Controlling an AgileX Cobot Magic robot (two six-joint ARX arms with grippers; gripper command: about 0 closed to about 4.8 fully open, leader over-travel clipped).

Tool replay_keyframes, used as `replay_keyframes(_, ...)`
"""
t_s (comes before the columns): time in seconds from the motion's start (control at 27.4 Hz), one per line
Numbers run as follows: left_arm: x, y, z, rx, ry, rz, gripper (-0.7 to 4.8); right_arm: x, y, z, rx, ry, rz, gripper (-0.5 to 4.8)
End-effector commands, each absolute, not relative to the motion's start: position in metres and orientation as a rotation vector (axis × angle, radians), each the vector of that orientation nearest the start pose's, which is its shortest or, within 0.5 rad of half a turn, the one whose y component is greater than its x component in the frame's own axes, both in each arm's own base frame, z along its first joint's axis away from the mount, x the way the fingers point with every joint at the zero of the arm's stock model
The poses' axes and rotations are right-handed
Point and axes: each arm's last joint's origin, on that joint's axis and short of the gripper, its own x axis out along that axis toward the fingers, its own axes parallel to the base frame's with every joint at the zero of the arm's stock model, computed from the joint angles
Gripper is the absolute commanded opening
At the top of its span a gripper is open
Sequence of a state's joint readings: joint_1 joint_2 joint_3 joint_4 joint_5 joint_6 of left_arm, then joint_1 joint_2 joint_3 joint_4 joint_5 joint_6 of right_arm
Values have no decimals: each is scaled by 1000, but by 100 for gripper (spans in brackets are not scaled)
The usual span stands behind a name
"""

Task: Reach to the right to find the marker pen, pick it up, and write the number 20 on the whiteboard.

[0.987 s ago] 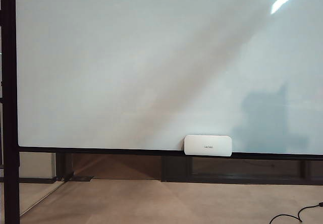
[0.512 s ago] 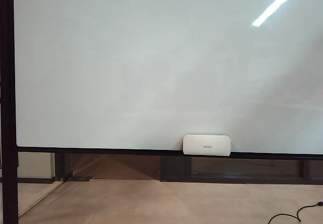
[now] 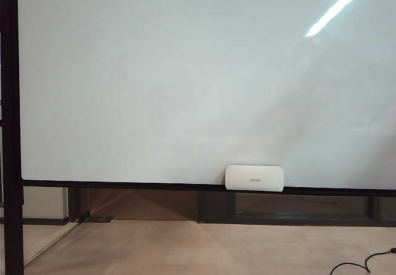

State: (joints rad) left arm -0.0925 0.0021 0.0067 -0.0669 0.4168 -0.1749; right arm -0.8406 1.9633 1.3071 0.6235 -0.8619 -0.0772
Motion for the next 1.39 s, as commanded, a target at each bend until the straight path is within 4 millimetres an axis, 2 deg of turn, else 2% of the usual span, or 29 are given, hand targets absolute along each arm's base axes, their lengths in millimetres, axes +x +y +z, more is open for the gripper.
replay_keyframes(0.04, 94, -19, 161, -168, 87, -455, -4, 303, -325, 223, -4, 39, 106, -1)
replay_keyframes(0.11, 94, -19, 161, -167, 86, -440, -4, 301, -333, 209, 20, 53, 128, -1)
replay_keyframes(0.22, 94, -18, 161, -137, 80, -413, -4, 296, -350, 177, 78, 91, 109, -1)
replay_keyframes(0.29, 95, -18, 161, -123, 76, -395, -4, 293, -361, 159, 39, 97, 50, -1)
replay_keyframes(0.44, 95, -17, 161, -108, 71, -365, -4, 301, -376, 142, 5, 111, -26, 0)
replay_keyframes(0.48, 95, -16, 161, -108, 70, -338, -4, 310, -384, 133, -13, 106, -7, 26)
replay_keyframes(0.66, 96, -15, 161, -106, 67, -284, -4, 331, -401, 115, -31, 84, 51, 126)
replay_keyframes(0.88, 96, -14, 161, -105, 65, -253, -4, 342, -415, 109, -87, 53, -6, 270)
replay_keyframes(1.1, 96, -13, 161, -105, 63, -221, -4, 351, -423, 120, -175, -13, -60, 272)
replay_keyframes(1.39, 96, -13, 161, -105, 62, -224, -4, 362, -437, 131, -169, -35, -90, 272)
